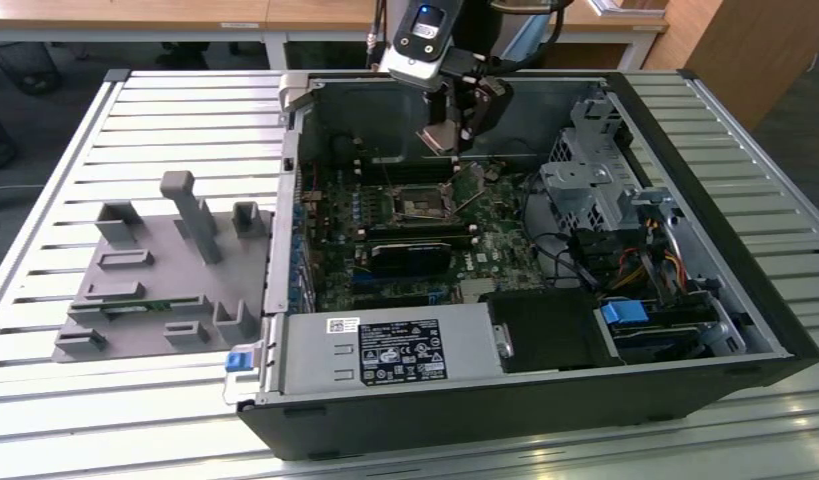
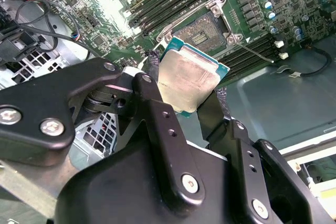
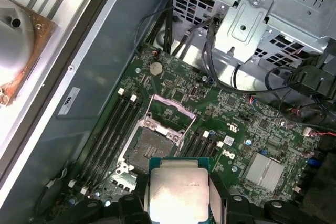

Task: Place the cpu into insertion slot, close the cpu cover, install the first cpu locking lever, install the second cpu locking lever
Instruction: 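Place the cpu into insertion slot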

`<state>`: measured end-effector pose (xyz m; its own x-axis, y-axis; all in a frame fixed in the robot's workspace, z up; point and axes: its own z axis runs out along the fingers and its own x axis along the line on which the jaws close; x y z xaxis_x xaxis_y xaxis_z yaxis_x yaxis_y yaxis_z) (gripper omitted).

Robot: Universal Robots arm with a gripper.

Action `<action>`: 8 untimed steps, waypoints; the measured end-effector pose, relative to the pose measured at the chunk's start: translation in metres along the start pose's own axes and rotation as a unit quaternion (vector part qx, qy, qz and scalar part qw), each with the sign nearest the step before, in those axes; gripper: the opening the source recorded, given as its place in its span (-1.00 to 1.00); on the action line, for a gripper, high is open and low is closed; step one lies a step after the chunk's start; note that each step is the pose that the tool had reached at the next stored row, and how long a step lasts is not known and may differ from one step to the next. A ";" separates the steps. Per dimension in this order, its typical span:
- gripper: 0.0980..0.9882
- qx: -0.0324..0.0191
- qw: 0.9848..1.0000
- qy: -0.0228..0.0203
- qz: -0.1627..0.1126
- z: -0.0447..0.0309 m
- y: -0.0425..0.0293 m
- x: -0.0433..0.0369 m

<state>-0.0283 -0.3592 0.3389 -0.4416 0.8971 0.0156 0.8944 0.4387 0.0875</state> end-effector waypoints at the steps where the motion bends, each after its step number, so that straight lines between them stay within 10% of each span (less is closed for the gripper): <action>1: 0.00 0.000 1.000 0.000 0.000 0.0008 0.0000 0.0000; 8: 0.00 0.000 1.000 0.000 0.000 0.0035 -0.0003 0.0000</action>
<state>-0.0283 -0.3591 0.3354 -0.4416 0.8971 0.0155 0.8944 0.4388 0.0872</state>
